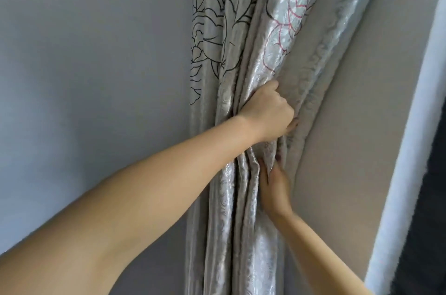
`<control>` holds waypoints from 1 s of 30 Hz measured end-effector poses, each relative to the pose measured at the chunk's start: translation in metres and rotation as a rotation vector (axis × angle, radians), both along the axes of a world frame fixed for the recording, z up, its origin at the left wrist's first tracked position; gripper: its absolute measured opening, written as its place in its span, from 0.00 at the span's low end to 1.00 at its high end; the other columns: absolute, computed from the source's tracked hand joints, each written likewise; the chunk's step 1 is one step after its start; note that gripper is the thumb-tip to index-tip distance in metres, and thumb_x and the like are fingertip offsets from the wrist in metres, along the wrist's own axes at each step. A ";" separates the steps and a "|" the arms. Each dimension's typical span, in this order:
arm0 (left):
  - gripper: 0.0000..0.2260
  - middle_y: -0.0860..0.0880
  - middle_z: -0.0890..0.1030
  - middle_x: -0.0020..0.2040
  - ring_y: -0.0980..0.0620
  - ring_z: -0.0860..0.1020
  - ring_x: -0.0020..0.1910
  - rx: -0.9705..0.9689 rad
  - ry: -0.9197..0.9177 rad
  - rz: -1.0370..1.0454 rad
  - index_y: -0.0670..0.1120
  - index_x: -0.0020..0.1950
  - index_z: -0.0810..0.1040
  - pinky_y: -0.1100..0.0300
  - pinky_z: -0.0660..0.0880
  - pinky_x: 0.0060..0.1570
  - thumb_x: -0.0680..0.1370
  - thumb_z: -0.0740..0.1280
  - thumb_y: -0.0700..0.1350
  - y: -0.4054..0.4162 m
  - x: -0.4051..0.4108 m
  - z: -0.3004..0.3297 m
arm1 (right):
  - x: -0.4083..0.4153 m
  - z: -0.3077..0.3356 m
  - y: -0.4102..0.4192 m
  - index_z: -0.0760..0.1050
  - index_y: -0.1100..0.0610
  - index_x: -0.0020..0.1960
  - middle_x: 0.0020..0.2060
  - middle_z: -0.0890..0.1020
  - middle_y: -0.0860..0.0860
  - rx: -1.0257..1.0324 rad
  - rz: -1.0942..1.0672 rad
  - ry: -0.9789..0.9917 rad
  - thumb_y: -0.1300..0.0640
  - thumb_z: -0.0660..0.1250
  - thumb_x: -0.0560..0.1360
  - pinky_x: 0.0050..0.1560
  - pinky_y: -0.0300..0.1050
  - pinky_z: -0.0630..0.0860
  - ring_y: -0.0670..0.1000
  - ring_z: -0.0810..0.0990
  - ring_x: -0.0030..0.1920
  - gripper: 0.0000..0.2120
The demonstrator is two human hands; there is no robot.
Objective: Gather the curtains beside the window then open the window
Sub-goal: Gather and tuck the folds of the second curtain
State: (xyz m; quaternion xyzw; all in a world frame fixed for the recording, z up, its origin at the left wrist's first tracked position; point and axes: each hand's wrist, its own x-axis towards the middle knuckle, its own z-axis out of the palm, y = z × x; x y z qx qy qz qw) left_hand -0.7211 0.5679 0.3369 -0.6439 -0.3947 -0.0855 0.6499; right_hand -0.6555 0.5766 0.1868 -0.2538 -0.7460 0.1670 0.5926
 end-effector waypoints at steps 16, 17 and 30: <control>0.24 0.52 0.75 0.20 0.51 0.74 0.23 -0.008 -0.168 0.050 0.48 0.22 0.75 0.61 0.67 0.45 0.72 0.54 0.58 0.152 -0.218 0.011 | -0.218 0.003 0.174 0.73 0.63 0.60 0.51 0.80 0.54 0.028 0.048 -0.039 0.60 0.58 0.78 0.50 0.38 0.72 0.53 0.80 0.48 0.13; 0.22 0.50 0.76 0.20 0.50 0.74 0.23 -0.018 -0.187 0.006 0.47 0.23 0.76 0.58 0.65 0.45 0.72 0.56 0.57 0.159 -0.228 0.008 | -0.228 0.000 0.182 0.75 0.64 0.55 0.46 0.82 0.57 0.057 0.009 -0.022 0.57 0.57 0.78 0.45 0.38 0.72 0.55 0.81 0.44 0.14; 0.16 0.46 0.79 0.24 0.46 0.76 0.29 -0.141 -0.246 -0.263 0.44 0.28 0.77 0.56 0.70 0.48 0.75 0.61 0.46 0.156 -0.230 -0.024 | -0.226 -0.029 0.181 0.69 0.61 0.62 0.53 0.78 0.57 0.052 0.077 -0.022 0.48 0.52 0.80 0.55 0.36 0.70 0.44 0.73 0.52 0.21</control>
